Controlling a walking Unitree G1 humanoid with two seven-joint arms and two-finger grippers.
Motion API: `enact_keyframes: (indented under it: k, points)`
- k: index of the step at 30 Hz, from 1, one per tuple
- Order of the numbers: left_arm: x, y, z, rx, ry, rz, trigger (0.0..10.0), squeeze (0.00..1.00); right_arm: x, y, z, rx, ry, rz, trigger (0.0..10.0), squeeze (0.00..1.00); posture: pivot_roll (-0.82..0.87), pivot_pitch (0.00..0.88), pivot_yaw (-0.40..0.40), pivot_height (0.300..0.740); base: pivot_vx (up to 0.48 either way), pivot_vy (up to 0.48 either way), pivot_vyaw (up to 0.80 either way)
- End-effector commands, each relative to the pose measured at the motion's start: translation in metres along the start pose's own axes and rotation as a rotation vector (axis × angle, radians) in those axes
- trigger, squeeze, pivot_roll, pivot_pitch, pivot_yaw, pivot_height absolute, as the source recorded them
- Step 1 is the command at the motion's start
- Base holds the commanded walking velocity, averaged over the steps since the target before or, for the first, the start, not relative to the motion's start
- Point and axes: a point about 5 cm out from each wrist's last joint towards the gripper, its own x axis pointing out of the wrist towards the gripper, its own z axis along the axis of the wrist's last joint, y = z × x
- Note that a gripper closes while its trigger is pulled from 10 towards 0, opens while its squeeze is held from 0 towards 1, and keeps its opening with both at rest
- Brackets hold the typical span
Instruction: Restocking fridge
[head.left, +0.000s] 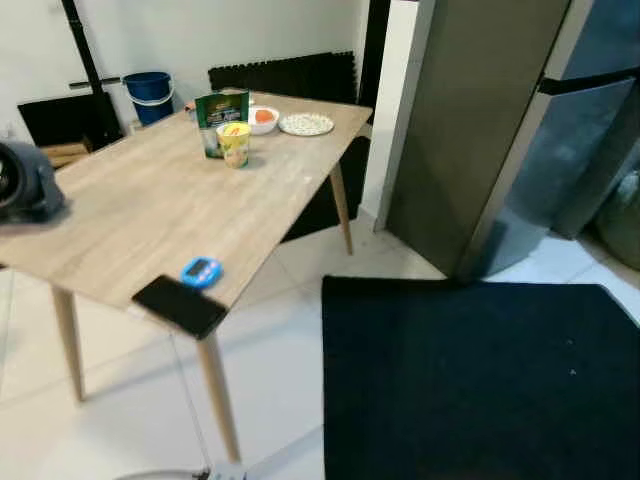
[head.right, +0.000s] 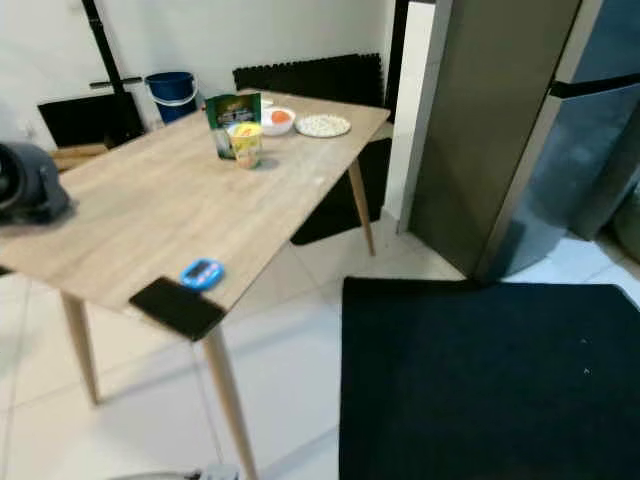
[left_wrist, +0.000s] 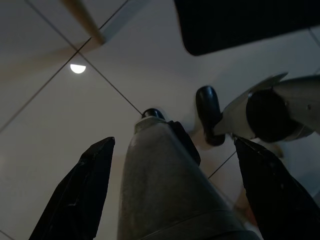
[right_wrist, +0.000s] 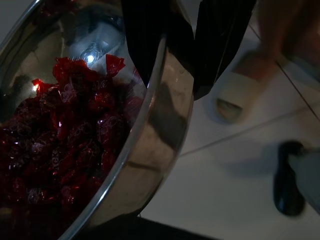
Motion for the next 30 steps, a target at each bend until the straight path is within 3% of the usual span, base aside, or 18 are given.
enact_keyframes:
  k: [1,30]
  points:
    - [-0.0017,-0.0012,-0.0131,-0.018,0.05,-0.001,10.0,0.0,-0.0011,-0.0011,-0.0098,0.018,0.033,-0.009,10.0,0.0,-0.05,0.0,-0.019,0.74,0.0,0.0,-0.79]
    - [-0.0016,-0.0001,-0.0108,-0.01,0.042,0.001,10.0,0.0,-0.0001,0.0046,-0.007,0.038,0.033,-0.005,10.0,0.0,-0.05,0.0,-0.013,0.74,0.0,0.0,-0.79]
